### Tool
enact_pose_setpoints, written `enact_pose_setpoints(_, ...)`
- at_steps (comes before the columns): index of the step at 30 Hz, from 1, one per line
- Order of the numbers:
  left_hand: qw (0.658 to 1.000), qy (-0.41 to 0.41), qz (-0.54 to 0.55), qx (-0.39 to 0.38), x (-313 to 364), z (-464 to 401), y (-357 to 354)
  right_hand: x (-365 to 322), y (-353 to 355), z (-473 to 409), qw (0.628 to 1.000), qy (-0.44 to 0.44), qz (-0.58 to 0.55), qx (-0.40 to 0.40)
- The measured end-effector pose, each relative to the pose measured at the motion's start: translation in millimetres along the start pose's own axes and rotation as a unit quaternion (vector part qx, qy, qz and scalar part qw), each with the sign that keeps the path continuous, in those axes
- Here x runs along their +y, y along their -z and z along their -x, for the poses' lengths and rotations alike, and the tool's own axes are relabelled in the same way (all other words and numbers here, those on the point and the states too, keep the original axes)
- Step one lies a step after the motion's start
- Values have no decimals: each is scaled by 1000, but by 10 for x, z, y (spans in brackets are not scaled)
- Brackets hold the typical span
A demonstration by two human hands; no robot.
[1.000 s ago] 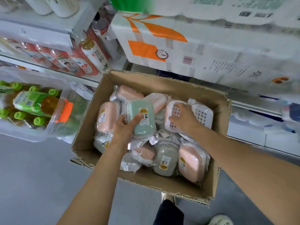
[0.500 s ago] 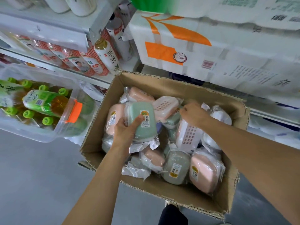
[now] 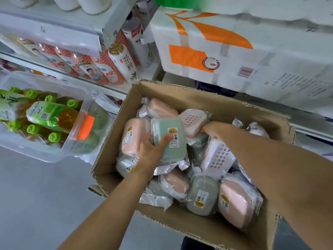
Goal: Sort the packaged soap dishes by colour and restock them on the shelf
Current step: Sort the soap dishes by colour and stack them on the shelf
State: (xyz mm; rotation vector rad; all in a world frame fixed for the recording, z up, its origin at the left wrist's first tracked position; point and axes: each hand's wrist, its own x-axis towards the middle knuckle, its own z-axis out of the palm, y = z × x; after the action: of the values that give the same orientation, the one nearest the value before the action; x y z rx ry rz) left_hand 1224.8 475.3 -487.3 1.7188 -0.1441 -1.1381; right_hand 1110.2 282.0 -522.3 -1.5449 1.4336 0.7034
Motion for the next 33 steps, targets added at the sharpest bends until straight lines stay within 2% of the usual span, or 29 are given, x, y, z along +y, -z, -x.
enact_pose_setpoints(3, 999, 19, 32, 10, -2, -22, 54, -33, 11, -40, 998, -17, -58, 2)
enact_pose_setpoints(7, 996, 40, 66, 35, 4, 0, 70, 7, 127, 23, 974, -50, -219, -2)
enact_pose_setpoints(11, 994, 37, 68, 75, 73, 78, 123, 81, 174, 111, 972, -68, -226, -1)
enact_pose_setpoints(14, 992, 39, 81, 94, 93, 195, 131, 137, 174, 181, 955, -57, -292, 9)
enact_pose_setpoints(17, 995, 36, 46, 82, 82, 292, 91, 168, 142, 284, 928, -12, -371, -4)
enact_pose_setpoints(21, 995, 9, 44, 91, 178, 421, 81, 211, 166, 443, 907, 42, -418, 12)
enact_pose_setpoints(24, 993, -11, 62, 96, 246, 638, 92, 285, 215, 701, 893, 134, -427, 45)
enact_pose_setpoints(28, 996, -49, 6, 76, 343, 992, -49, 454, 367, 1174, 854, 255, -452, 49)
enact_pose_setpoints(31, 996, -64, 8, 56, 504, 1278, -246, 665, 574, 1584, 834, 304, -460, 25)
enact_pose_setpoints(33, 998, -59, 31, 11, 582, 1480, -443, 918, 721, 1809, 823, 321, -468, -7)
